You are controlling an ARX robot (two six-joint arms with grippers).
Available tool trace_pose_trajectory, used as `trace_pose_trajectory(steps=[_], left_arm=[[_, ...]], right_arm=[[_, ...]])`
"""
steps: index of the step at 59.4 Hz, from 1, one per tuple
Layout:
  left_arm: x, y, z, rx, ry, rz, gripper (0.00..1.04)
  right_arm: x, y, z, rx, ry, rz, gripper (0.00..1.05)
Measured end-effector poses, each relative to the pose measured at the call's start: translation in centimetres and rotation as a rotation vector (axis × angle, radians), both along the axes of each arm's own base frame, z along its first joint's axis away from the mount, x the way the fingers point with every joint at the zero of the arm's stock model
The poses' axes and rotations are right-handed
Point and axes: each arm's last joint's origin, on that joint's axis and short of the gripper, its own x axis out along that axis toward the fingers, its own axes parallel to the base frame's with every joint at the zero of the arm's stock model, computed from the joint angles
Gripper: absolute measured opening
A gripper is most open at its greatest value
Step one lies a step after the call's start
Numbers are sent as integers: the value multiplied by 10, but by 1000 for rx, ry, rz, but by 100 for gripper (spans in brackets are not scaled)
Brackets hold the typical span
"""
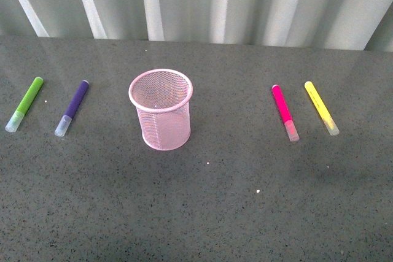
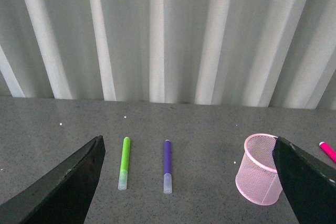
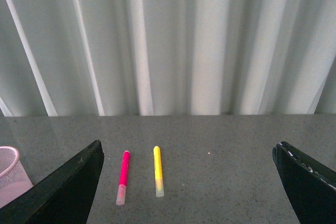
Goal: Insert purple and pink pens into pink cup
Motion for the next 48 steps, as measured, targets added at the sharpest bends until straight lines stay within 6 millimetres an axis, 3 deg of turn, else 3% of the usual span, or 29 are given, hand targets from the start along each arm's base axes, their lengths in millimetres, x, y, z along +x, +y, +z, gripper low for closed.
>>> trace_pose_trajectory(steps=[48], left_arm=[[0, 0, 0, 0, 0, 0, 98]], right_arm=[[0, 0, 0, 0, 0, 0, 98]])
